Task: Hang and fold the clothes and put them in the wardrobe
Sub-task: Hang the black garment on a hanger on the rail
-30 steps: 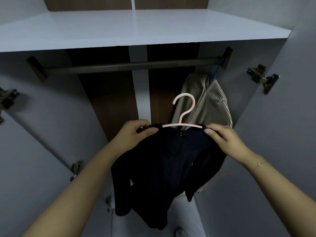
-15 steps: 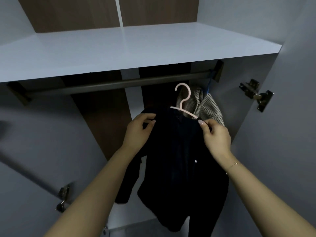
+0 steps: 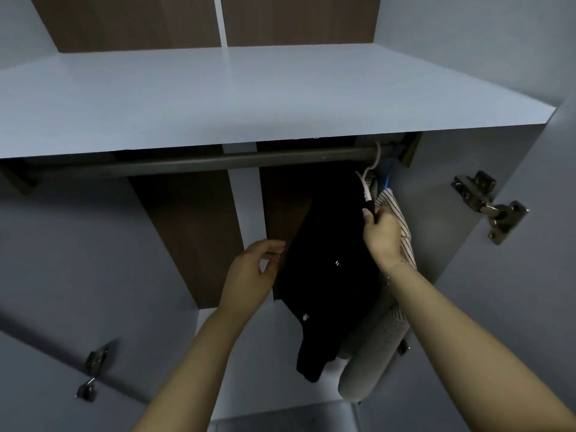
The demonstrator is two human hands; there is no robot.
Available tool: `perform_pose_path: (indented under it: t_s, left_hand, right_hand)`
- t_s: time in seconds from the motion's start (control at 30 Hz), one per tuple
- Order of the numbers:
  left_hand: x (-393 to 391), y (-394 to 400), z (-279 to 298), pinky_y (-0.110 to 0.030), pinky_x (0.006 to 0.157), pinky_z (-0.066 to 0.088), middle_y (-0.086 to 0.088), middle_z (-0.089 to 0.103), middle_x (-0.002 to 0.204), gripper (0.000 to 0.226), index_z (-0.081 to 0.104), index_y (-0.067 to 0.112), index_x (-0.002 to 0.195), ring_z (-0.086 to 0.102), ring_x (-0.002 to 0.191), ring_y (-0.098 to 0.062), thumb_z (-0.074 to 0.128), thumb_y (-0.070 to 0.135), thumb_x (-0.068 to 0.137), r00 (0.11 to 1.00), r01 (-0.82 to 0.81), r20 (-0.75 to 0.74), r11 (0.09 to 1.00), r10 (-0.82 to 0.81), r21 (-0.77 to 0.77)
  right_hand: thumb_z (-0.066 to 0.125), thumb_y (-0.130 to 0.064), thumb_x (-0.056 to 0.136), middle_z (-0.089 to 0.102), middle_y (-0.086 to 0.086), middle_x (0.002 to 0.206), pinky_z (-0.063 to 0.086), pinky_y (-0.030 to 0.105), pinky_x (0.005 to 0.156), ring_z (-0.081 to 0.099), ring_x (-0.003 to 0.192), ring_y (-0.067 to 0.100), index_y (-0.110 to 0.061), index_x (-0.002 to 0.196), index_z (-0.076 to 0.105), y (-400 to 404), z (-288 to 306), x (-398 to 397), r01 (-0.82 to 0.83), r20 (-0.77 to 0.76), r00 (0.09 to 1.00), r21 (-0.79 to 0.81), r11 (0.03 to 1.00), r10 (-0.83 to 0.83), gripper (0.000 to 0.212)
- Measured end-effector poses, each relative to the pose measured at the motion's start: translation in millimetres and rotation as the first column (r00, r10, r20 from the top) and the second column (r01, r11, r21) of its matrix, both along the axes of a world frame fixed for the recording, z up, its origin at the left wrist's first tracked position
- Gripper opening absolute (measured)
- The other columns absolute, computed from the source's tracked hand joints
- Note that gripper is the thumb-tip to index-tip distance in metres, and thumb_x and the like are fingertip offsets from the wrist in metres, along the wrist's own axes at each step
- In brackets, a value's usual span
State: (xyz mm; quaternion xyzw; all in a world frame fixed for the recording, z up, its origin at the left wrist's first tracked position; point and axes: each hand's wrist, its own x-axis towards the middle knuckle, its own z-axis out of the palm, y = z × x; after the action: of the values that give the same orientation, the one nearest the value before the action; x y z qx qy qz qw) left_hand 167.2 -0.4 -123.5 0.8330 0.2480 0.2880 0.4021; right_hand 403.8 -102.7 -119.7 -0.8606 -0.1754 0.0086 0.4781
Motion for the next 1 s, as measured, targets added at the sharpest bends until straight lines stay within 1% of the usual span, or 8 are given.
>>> perform_pose_path:
  t_s: [0.17, 0.23, 0.33, 0.53, 0.63, 0.73, 0.83, 1.0]
  left_hand:
    - [-16.7, -11.8, -8.2, -0.021, 0.096, 0.047, 0.005, 0.064, 0.117, 0.032, 0.064, 0.014, 0.12, 0.059, 0.104, -0.006, 0.052, -0.003, 0.095, 0.998, -0.038, -0.043, 0.997, 0.035, -0.064]
    - [-26.5, -19.4, -13.8, -0.025, 0.099, 0.047, 0.007, 0.062, 0.116, 0.033, 0.063, 0.015, 0.122, 0.058, 0.107, -0.007, 0.053, -0.001, 0.095, 0.998, -0.048, -0.052, 0.997, 0.045, -0.058]
    - [-39.1, -26.8, -20.9, -0.032, 0.103, 0.046, 0.008, 0.06, 0.119, 0.031, 0.062, 0.016, 0.125, 0.055, 0.114, -0.01, 0.056, 0.006, 0.096, 0.996, -0.063, -0.061, 0.998, 0.064, 0.024]
    - [-89.0, -48.6, -25.5, -0.029, 0.109, 0.028, 0.012, 0.042, 0.142, 0.045, 0.048, 0.029, 0.138, 0.035, 0.131, -0.005, 0.06, 0.023, 0.095, 0.995, -0.1, -0.008, 0.976, 0.104, 0.195]
    - [-104.8, -56.7, -24.6, -0.025, 0.112, 0.017, 0.018, 0.026, 0.149, 0.055, 0.034, 0.034, 0.147, 0.019, 0.135, 0.003, 0.054, 0.034, 0.096, 0.994, -0.104, -0.017, 0.994, 0.105, 0.04]
    - [-143.4, -72.9, -28.9, -0.029, 0.117, 0.01, 0.018, 0.014, 0.155, 0.061, 0.019, 0.041, 0.149, 0.01, 0.142, 0.0, 0.042, 0.05, 0.093, 0.988, -0.12, -0.107, 0.991, 0.113, -0.059]
    - [-185.6, -97.5, -37.6, -0.038, 0.121, 0.001, 0.01, 0.001, 0.162, 0.063, 0.009, 0.04, 0.149, -0.001, 0.149, -0.01, 0.035, 0.052, 0.093, 0.96, -0.177, -0.219, 0.984, 0.177, 0.022]
    - [-251.1, -142.3, -52.7, -0.043, 0.121, -0.008, 0.005, -0.009, 0.163, 0.069, 0.006, 0.035, 0.154, -0.017, 0.148, -0.011, 0.024, 0.058, 0.091, 0.859, -0.346, -0.356, 0.93, 0.367, 0.122]
  right_hand:
    - [0.053, -0.014, 0.095, 0.057, 0.022, 0.119, 0.044, 0.039, 0.092, 0.054, 0.112, 0.038, 0.003, 0.122, 0.055, -22.1, -15.1, -12.5, -0.071, 0.196, 0.975, -0.172, 0.983, 0.105, 0.031]
    - [0.058, -0.012, 0.091, 0.046, 0.02, 0.138, 0.036, 0.039, 0.108, 0.043, 0.129, 0.034, 0.002, 0.139, 0.044, -36.8, -19.6, -31.6, -0.098, 0.336, 0.923, -0.267, 0.959, 0.188, 0.051]
    - [0.06, -0.015, 0.091, 0.031, 0.013, 0.155, 0.03, 0.041, 0.116, 0.032, 0.142, 0.029, -0.006, 0.15, 0.032, -58.9, -21.5, -65.8, -0.241, 0.418, 0.81, -0.402, 0.883, 0.411, 0.067]
    - [0.046, -0.045, 0.099, 0.006, 0.0, 0.163, 0.012, 0.037, 0.123, 0.008, 0.15, 0.017, -0.018, 0.156, 0.012, -97.0, -21.3, -134.6, -0.372, 0.334, 0.648, -0.645, 0.667, 0.684, 0.072]
    - [0.038, -0.053, 0.099, -0.003, -0.005, 0.163, 0.002, 0.031, 0.122, 0.0, 0.15, 0.011, -0.022, 0.156, 0.004, -108.5, -19.3, -144.6, -0.449, 0.233, 0.615, -0.681, 0.578, 0.753, 0.074]
    - [0.032, -0.058, 0.098, -0.008, -0.008, 0.162, -0.002, 0.03, 0.121, -0.005, 0.149, 0.009, -0.024, 0.156, -0.002, -122.2, -25.7, -176.5, -0.458, 0.175, 0.587, -0.733, 0.503, 0.79, 0.075]
    - [0.032, -0.059, 0.098, -0.01, -0.009, 0.162, -0.002, 0.031, 0.122, -0.007, 0.149, 0.006, -0.026, 0.155, -0.004, -131.4, -30.9, -211.8, -0.517, 0.116, 0.55, -0.73, 0.446, 0.827, 0.076]
    - [0.026, -0.063, 0.096, -0.011, -0.01, 0.162, -0.008, 0.029, 0.12, -0.011, 0.147, 0.003, -0.026, 0.156, -0.003, -130.4, -35.0, -262.5, -0.594, 0.135, 0.377, -0.723, 0.351, 0.916, 0.076]
